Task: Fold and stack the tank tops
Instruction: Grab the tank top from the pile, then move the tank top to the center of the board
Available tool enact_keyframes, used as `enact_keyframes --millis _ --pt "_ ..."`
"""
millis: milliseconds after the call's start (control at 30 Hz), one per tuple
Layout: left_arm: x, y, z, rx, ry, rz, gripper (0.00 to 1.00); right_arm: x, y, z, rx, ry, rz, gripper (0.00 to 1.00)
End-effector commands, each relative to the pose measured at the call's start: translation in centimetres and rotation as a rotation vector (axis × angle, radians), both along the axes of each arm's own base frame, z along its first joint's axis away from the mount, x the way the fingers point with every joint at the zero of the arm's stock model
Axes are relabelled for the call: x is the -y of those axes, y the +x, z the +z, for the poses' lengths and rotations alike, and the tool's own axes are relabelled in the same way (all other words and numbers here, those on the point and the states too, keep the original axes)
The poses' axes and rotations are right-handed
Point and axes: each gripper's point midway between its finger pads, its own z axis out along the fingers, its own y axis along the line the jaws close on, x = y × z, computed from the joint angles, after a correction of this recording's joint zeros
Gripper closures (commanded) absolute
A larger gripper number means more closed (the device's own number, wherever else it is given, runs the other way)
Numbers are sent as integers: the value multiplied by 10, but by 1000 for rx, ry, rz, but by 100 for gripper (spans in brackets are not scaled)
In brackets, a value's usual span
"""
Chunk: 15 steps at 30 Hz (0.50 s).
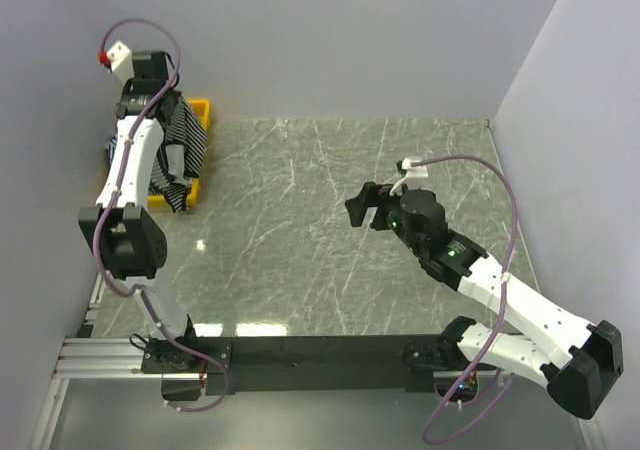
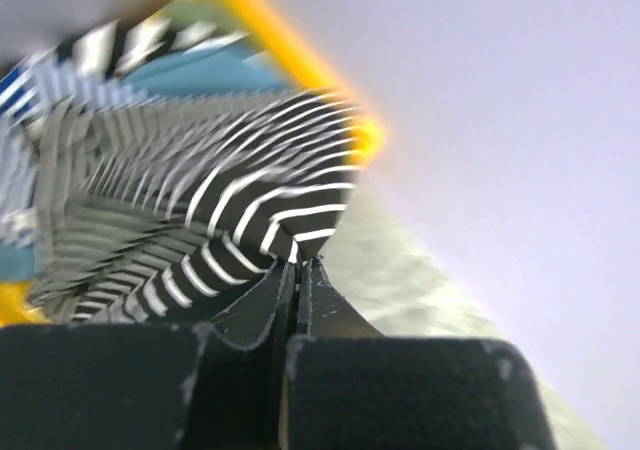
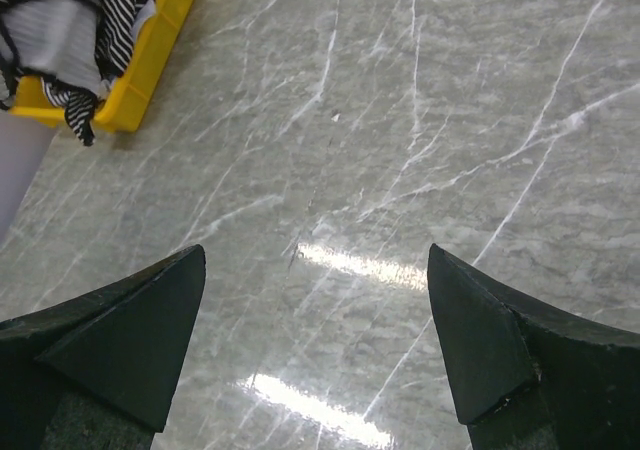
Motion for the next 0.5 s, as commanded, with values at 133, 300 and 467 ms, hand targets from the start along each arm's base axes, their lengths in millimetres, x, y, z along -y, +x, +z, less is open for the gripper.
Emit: enact_keyframes --millis 133,300,467 --pt "116 -46 168 342 54 -258 100 8 14 60 118 36 -67 3" --pt "213 -86 203 443 26 -418 99 20 14 78 152 53 -111 3" --pt "305 -114 170 422 -61 -591 100 55 11 82 152 60 -265 3"
